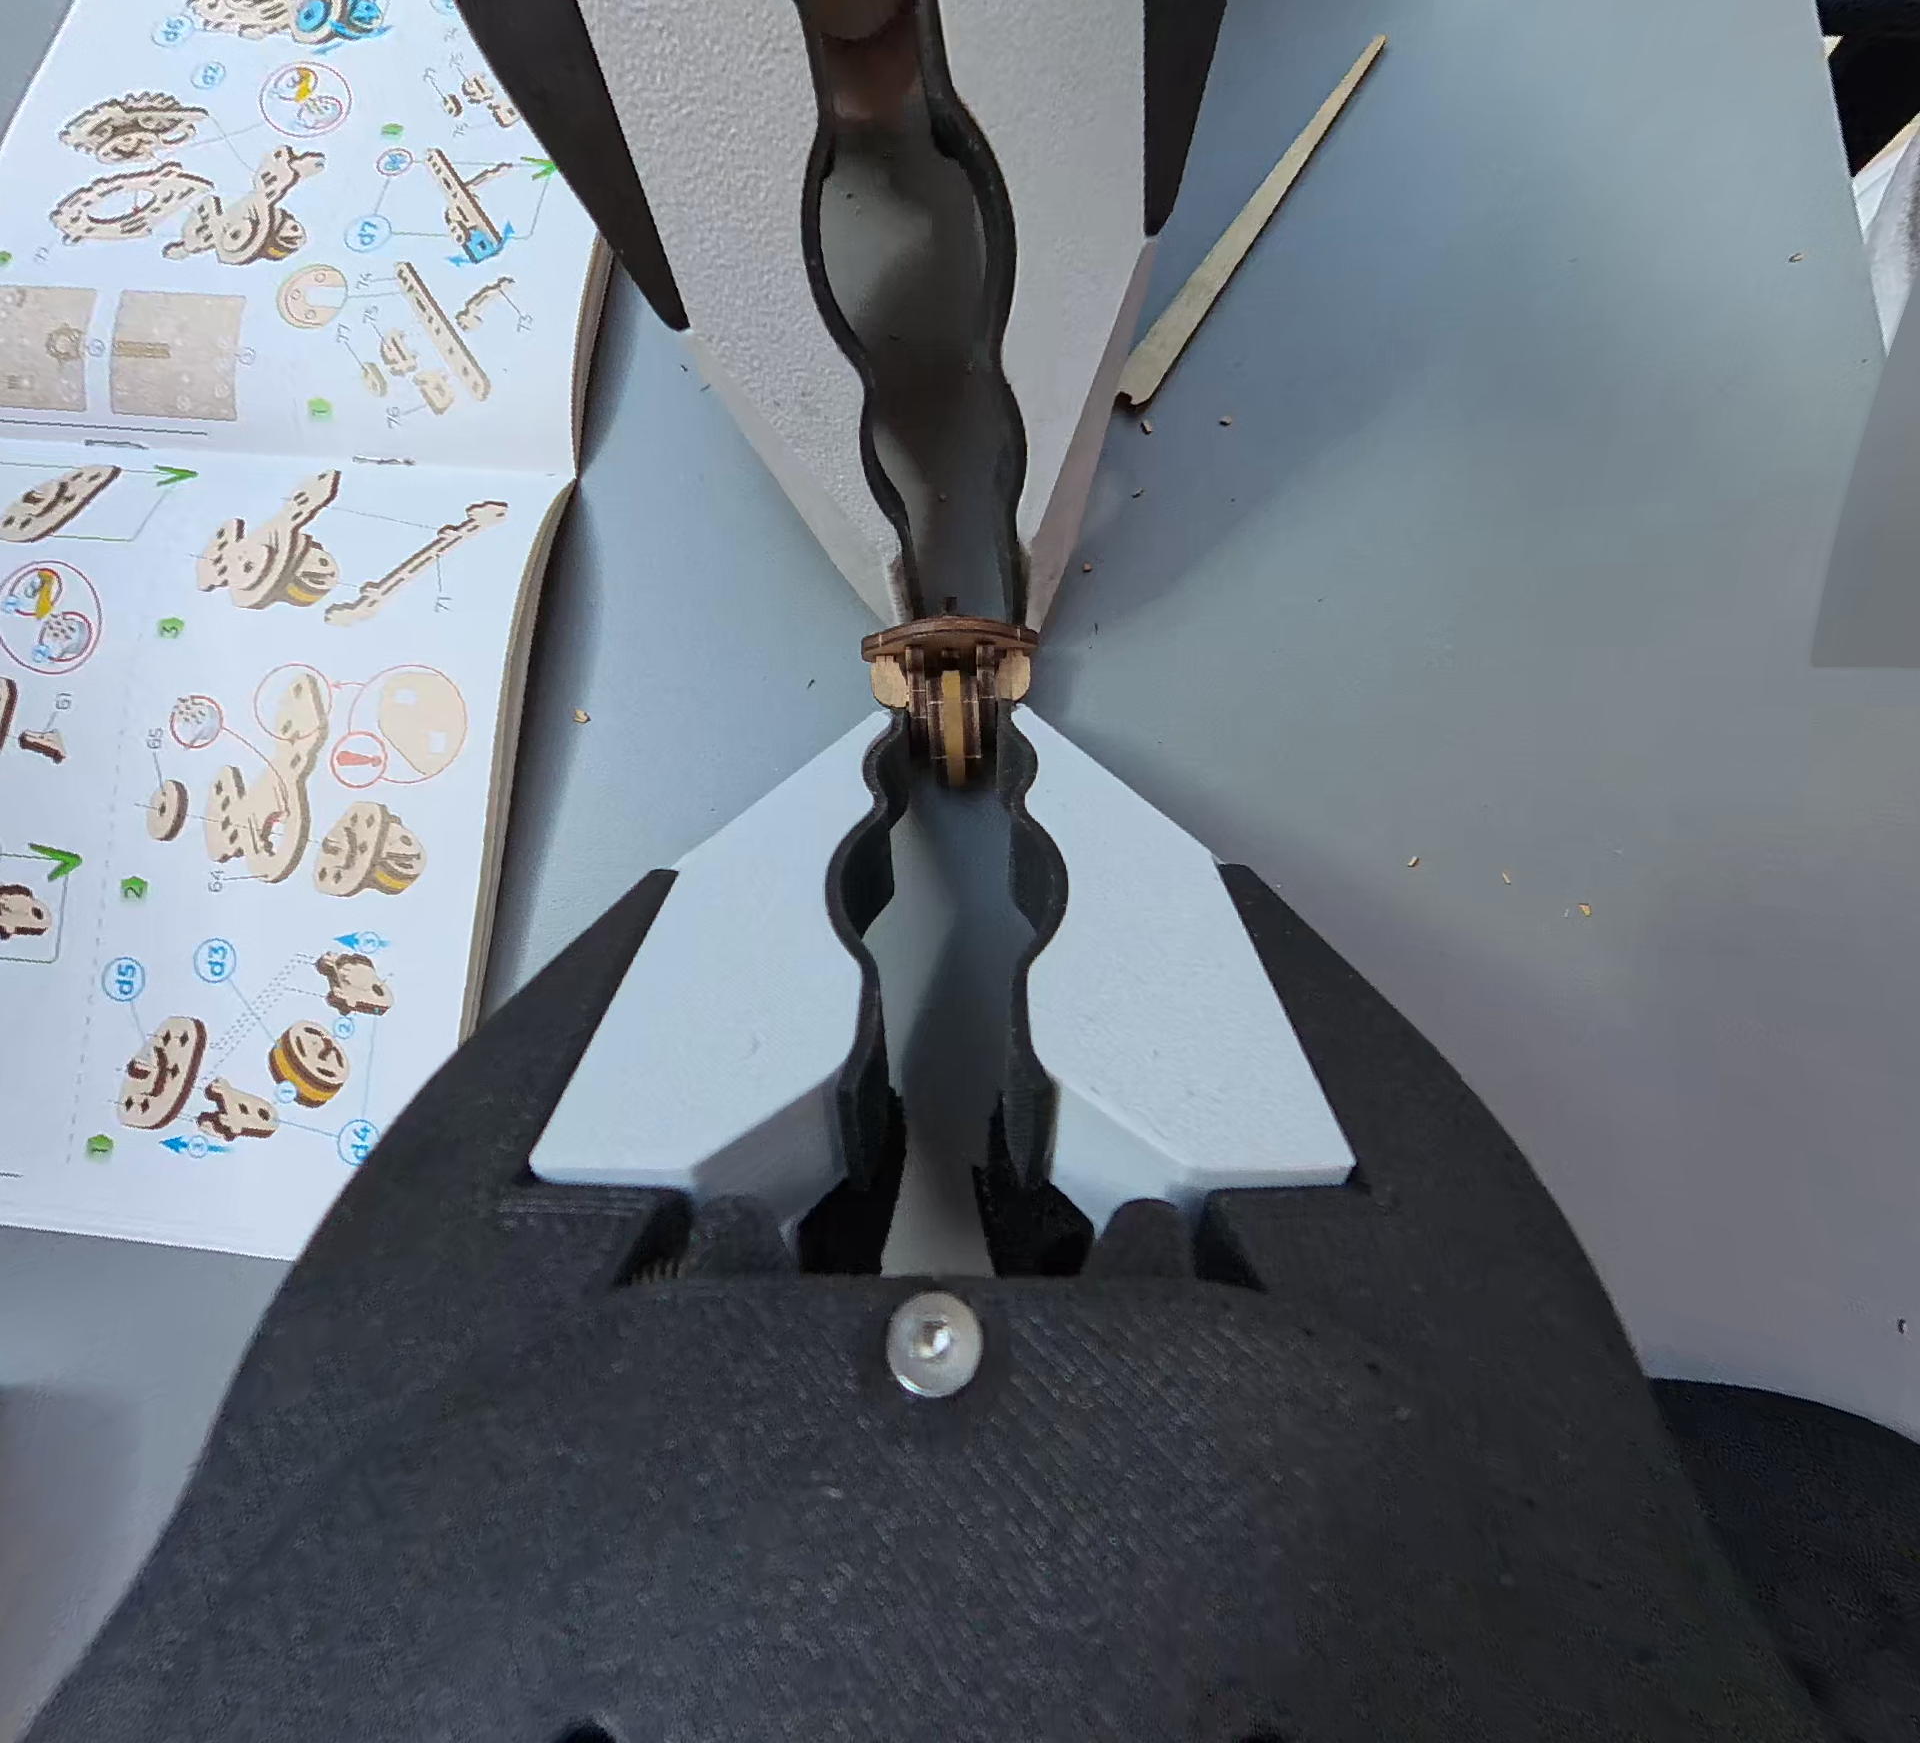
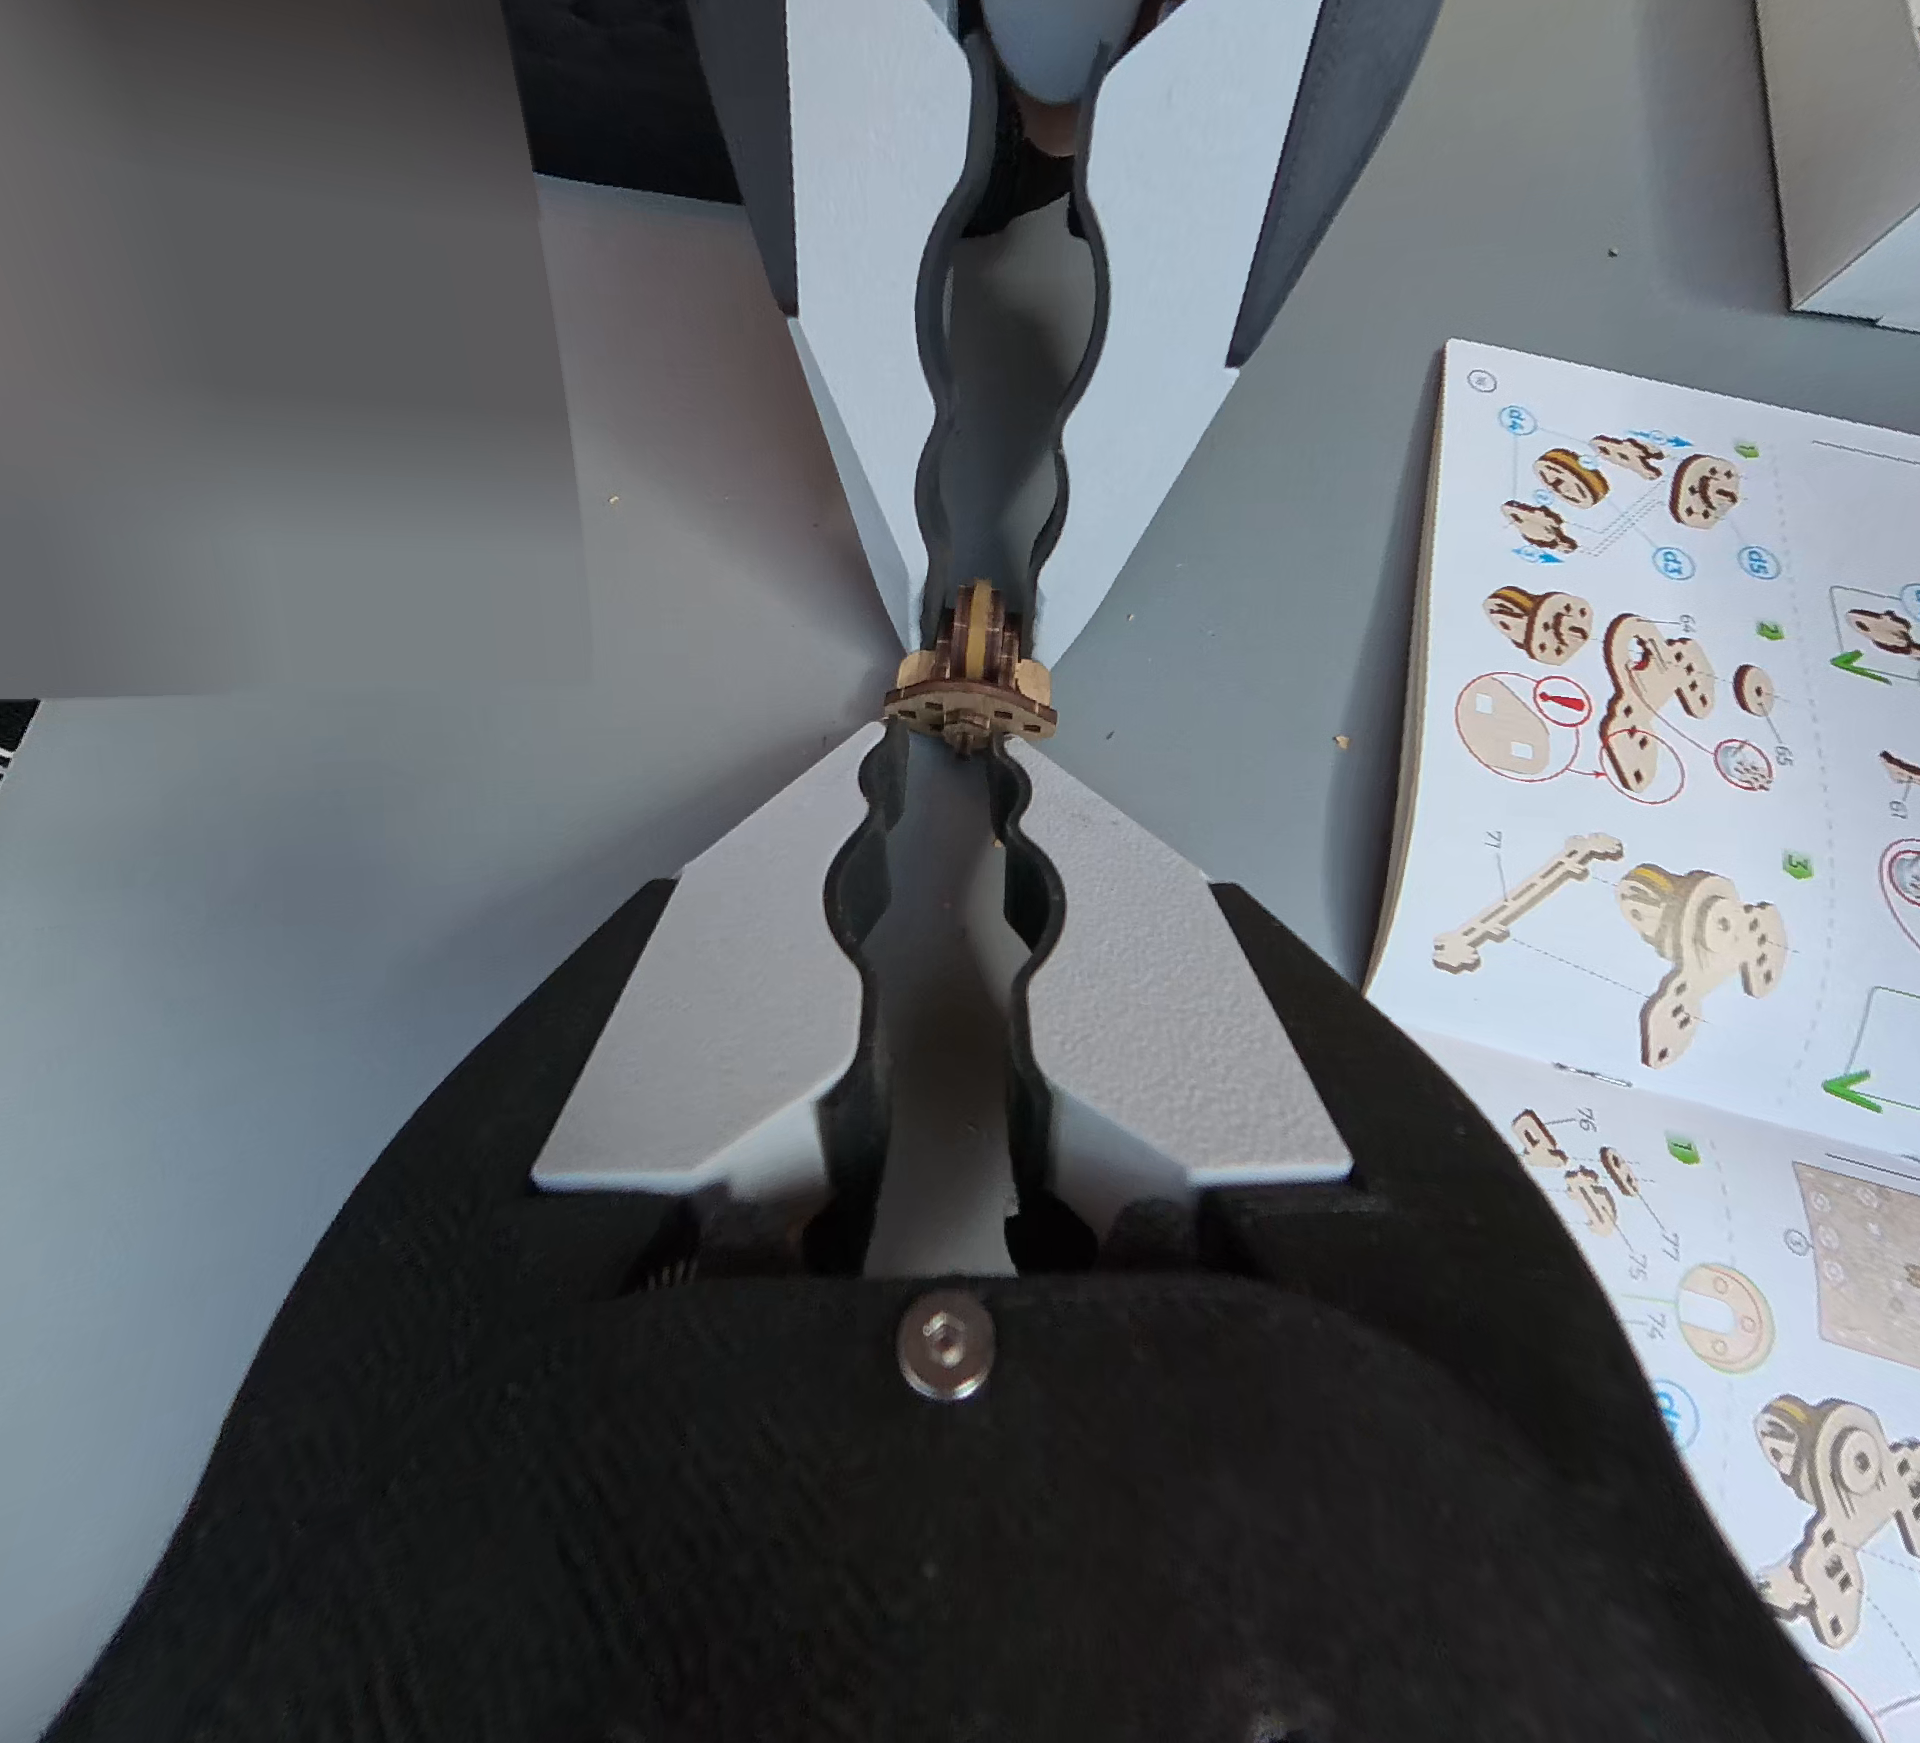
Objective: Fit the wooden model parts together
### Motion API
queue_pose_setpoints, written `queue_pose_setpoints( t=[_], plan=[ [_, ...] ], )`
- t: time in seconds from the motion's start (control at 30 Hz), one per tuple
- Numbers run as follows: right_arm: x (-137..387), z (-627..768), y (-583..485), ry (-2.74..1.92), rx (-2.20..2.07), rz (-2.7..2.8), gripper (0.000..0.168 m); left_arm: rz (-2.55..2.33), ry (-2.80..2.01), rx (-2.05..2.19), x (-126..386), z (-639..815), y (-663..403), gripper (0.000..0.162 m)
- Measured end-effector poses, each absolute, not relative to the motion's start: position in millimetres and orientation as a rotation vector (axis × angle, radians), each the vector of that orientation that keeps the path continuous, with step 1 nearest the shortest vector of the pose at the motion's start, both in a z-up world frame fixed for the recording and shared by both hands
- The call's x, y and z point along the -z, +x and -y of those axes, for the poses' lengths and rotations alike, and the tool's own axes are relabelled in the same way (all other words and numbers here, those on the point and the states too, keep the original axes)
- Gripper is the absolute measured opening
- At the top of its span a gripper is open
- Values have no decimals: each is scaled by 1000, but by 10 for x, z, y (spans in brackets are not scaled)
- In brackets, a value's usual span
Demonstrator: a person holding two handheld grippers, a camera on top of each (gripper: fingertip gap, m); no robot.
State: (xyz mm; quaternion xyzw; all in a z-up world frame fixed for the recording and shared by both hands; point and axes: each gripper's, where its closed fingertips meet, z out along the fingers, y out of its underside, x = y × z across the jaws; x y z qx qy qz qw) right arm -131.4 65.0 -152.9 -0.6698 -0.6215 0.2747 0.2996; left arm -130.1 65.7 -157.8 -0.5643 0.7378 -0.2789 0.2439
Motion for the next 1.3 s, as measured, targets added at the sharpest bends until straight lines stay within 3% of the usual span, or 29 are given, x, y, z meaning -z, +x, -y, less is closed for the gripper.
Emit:
queue_pose_setpoints(
  t=[0.43, 1.3],
  plan=[
    [1525, -674, -1300, -1799, -856, 1625, 7, -2009, -1520, 789, 1579, -668, -1287, 13],
    [1499, -674, -1323, -2019, -712, 1434, 4, -1966, -1610, 822, 1569, -650, -1273, 12]
  ],
)
